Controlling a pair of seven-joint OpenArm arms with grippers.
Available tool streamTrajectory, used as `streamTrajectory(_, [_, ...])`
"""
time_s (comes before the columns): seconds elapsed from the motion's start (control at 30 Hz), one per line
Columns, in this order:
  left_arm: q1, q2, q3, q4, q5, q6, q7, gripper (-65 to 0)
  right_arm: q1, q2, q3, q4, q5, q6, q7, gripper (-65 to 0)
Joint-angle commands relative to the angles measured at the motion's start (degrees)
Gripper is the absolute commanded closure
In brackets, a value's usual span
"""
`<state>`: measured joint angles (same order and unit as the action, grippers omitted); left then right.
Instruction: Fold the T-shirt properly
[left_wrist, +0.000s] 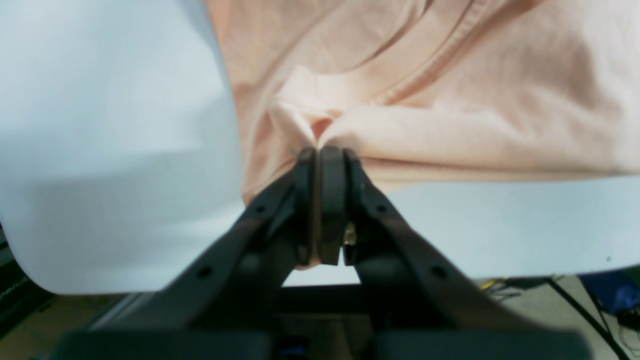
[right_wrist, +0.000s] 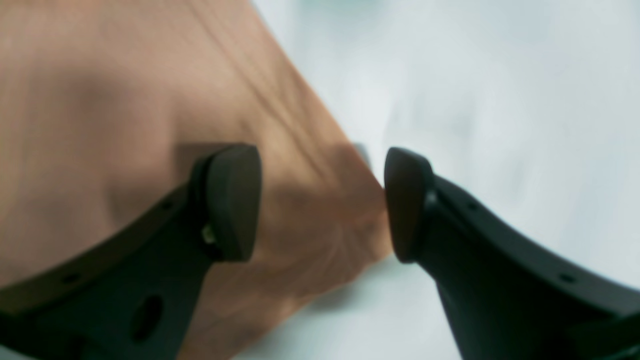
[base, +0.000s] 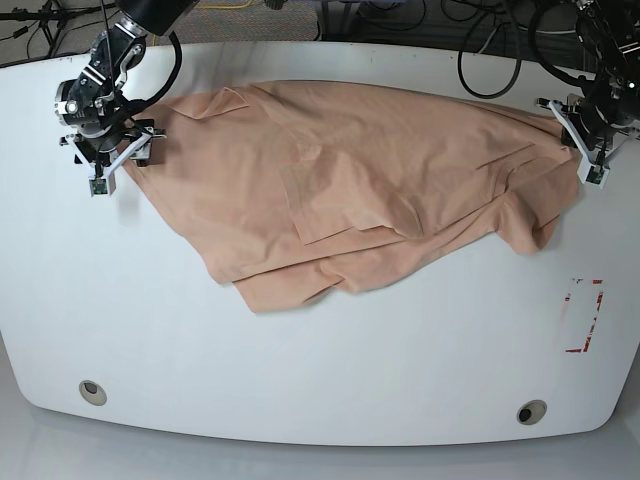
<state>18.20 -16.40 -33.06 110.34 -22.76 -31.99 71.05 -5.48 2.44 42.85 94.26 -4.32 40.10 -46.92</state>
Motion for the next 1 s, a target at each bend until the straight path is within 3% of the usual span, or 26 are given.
streamTrajectory(0.0, [-0.48,-0.78,-0.30,0.82,-0.05,0.21,-0.76,0.0,0.60,0.77,1.33,0.91,0.40,-0.10,2.21,-37.6])
streamTrajectory(0.43, [-0.57,-0.96,-0.13,0.82,-0.05,0.21,-0.76,0.0,-2.04,1.56,1.24,-4.81,0.40,-0.10,3.97,-37.4])
streamTrajectory(0.6, [-0.57,-1.57,-0.13,0.82,-0.05,0.21,-0.76,0.0,-3.71,0.77,1.06,-6.21,3.57,-0.10,4.41,-37.4])
streamTrajectory(0.83, [-0.57,-1.57,-0.04,0.82,-0.05,0.21,-0.76,0.0,-6.26,0.42,-4.56,-6.21,5.94,-0.10,4.50,-37.1])
streamTrajectory(0.97, [-0.57,-1.57,-0.04,0.82,-0.05,0.21,-0.76,0.0,-6.44,-0.11,-4.56,-6.21,5.94,-0.10,5.29,-34.9])
